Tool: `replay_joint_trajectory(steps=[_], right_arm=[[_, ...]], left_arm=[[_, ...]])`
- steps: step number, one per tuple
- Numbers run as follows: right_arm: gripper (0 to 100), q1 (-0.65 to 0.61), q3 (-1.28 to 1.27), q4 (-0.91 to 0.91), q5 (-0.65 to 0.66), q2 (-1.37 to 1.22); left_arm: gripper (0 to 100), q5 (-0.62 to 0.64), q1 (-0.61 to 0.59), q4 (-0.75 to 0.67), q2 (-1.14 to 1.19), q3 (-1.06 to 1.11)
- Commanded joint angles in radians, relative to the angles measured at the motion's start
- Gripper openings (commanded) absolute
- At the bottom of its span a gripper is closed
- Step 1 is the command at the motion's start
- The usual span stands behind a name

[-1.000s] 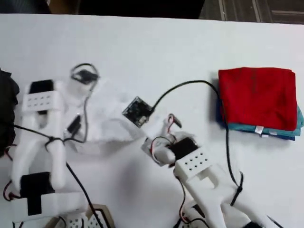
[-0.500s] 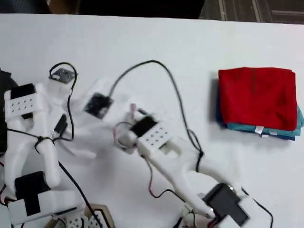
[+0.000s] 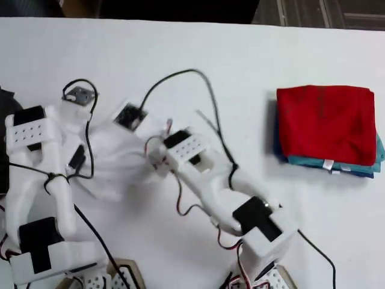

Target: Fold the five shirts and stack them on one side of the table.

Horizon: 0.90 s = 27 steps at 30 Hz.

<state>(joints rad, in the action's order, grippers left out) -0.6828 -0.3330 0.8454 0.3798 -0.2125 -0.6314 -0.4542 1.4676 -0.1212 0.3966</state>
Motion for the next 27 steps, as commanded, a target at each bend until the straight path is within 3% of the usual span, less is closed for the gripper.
replay_joint_trajectory(steps=[1, 7, 12, 16, 20, 27], right_arm=[[2.0, 0.097, 0.072, 0.061, -0.003, 0.068], [2.1, 0.306, 0.077, 0.091, 0.009, 0.265], [2.2, 0.499, 0.075, 0.088, 0.097, 0.323], [2.2, 0.575, 0.075, 0.079, 0.123, 0.321], [2.2, 0.585, 0.032, 0.01, 0.123, 0.321], [2.2, 0.645, -0.14, -0.203, 0.123, 0.321]], left_arm=[[3, 0.0, -0.017, -0.008, -0.009, -0.013], [3, 0.002, -0.014, 0.026, -0.011, -0.185], [3, 0.0, -0.014, 0.127, -0.006, -0.364], [3, -0.002, 0.011, 0.187, -0.003, -0.421], [3, 0.002, 0.114, 0.25, -0.002, -0.38], [3, -0.005, 0.376, 0.267, -0.003, -0.11]])
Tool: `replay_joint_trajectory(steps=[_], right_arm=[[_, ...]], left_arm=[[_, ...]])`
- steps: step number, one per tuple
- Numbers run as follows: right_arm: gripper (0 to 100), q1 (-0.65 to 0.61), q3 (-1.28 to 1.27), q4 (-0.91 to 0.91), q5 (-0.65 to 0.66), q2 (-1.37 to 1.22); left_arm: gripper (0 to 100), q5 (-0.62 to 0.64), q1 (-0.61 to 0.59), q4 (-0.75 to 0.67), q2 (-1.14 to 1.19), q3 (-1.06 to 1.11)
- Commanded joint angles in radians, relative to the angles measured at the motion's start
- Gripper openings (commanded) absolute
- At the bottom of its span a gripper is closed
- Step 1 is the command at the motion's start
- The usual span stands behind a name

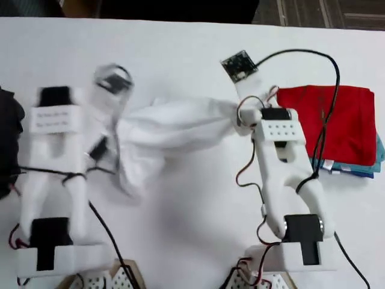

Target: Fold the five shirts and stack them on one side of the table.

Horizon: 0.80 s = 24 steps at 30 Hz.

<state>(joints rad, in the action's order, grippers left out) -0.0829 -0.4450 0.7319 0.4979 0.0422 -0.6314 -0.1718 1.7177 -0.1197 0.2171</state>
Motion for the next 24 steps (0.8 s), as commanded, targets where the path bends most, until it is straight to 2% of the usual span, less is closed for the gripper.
replay_joint_trajectory(steps=[1, 5, 14, 20, 22, 24], right_arm=[[2.2, 0.059, -0.037, -0.113, 0.005, 0.067], [2.2, 0.104, -0.043, -0.128, 0.005, 0.067], [2.2, 0.113, -0.063, -0.134, -0.002, 0.067], [2.2, 0.091, -0.066, -0.134, -0.003, 0.065], [2.2, 0.091, -0.066, -0.134, -0.003, 0.065], [2.2, 0.091, -0.066, -0.134, -0.003, 0.065]], left_arm=[[3, -0.006, 0.124, 0.015, -0.005, 0.093], [3, 0.0, 0.203, -0.06, -0.005, 0.185], [3, 0.037, 0.215, -0.311, -0.003, 0.338], [3, 0.061, 0.281, -0.301, -0.011, 0.331], [3, 0.137, 0.316, -0.293, -0.011, 0.329], [8, 0.183, 0.327, -0.293, -0.009, 0.329]])
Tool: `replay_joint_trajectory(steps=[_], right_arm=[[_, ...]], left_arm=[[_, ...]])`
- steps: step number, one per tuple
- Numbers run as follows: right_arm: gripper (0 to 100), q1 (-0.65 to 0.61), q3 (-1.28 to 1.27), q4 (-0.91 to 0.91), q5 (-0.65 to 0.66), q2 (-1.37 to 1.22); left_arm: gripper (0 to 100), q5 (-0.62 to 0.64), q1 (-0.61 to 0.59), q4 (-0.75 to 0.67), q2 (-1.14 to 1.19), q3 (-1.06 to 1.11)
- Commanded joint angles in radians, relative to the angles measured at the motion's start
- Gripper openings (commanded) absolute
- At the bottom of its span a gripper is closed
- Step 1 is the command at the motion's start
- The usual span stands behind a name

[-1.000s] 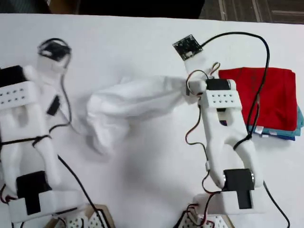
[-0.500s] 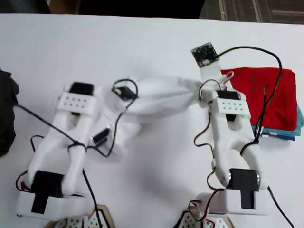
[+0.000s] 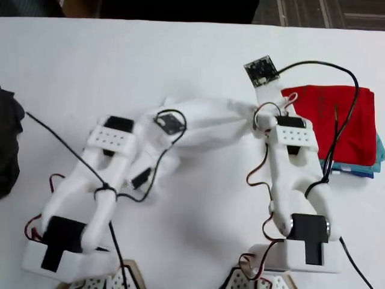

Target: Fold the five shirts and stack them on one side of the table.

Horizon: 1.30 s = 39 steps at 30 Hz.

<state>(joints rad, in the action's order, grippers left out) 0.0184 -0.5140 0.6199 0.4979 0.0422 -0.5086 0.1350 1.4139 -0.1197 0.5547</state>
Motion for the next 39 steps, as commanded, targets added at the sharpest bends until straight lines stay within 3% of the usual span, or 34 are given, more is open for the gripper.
replay_joint_trajectory(steps=[1, 3, 32, 34, 37, 39], right_arm=[[2.2, -0.01, 0.003, -0.021, -0.003, 0.065], [2.2, -0.01, 0.002, -0.018, -0.003, 0.065], [2.2, -0.013, -0.015, -0.025, -0.003, 0.065], [2.2, -0.013, -0.015, -0.025, -0.003, 0.065], [2.2, -0.012, -0.015, -0.025, -0.003, 0.065], [2.2, -0.012, -0.015, -0.025, -0.003, 0.065]], left_arm=[[13, 0.066, 0.02, 0.011, -0.009, -0.008], [20, 0.069, 0.017, 0.011, -0.011, -0.001], [17, 0.063, 0.04, -0.178, 0.0, -0.025], [15, 0.061, 0.04, -0.18, 0.0, -0.015], [1, 0.058, 0.032, -0.198, 0.0, 0.024], [4, 0.054, 0.018, -0.204, -0.003, 0.045]])
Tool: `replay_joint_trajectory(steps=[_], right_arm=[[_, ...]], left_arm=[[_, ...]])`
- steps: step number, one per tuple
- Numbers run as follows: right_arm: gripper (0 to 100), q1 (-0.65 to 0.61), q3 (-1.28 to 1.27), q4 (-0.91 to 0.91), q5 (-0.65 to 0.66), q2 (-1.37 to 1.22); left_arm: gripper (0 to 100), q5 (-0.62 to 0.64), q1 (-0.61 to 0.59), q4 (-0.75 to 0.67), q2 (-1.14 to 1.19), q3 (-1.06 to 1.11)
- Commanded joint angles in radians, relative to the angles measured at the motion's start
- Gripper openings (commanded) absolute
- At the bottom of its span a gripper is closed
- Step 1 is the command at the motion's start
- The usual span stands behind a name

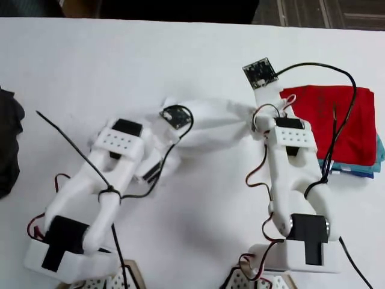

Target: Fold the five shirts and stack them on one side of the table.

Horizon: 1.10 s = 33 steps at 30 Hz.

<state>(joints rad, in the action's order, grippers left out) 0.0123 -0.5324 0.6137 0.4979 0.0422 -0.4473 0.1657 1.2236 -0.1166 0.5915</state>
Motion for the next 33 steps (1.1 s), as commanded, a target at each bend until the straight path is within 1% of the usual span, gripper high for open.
replay_joint_trajectory(steps=[1, 3, 5, 7, 10, 13, 16, 20, 23, 26, 28, 31, 33], right_arm=[[2.2, -0.005, 0.003, -0.019, -0.003, 0.065], [2.2, -0.016, 0.006, -0.019, -0.005, 0.067], [2.2, -0.035, 0.008, -0.019, 0.002, 0.076], [2.2, -0.041, 0.038, -0.01, 0.006, 0.077], [2.2, -0.035, 0.104, -0.008, 0.006, 0.077], [2.2, -0.047, 0.192, 0.044, 0.006, 0.11], [2.2, -0.09, 0.299, 0.139, 0.006, 0.182], [2.2, -0.124, 0.433, 0.283, 0.006, 0.302], [2.2, -0.122, 0.443, 0.367, 0.006, 0.375], [2.2, -0.108, 0.442, 0.501, 0.006, 0.414], [2.2, -0.085, 0.442, 0.618, 0.006, 0.42], [2.2, -0.036, 0.437, 0.78, 0.006, 0.415], [2.2, -0.008, 0.405, 0.849, 0.006, 0.417]], left_arm=[[2, -0.025, -0.026, -0.014, -0.008, 0.007], [3, -0.069, -0.08, -0.003, -0.015, -0.027], [3, -0.106, -0.164, 0.044, -0.015, -0.122], [3, -0.133, -0.252, 0.115, -0.015, -0.263], [3, -0.166, -0.345, 0.245, -0.012, -0.509], [3, -0.199, -0.385, 0.379, -0.011, -0.733], [3, -0.236, -0.388, 0.488, -0.009, -0.914], [3, -0.239, -0.39, 0.543, -0.014, -1.059], [3, -0.238, -0.414, 0.554, -0.015, -1.116], [3, -0.238, -0.459, 0.555, -0.012, -1.107], [3, -0.239, -0.491, 0.555, -0.008, -1.043], [3, -0.241, -0.537, 0.555, -0.008, -0.889], [3, -0.241, -0.554, 0.554, -0.008, -0.769]])
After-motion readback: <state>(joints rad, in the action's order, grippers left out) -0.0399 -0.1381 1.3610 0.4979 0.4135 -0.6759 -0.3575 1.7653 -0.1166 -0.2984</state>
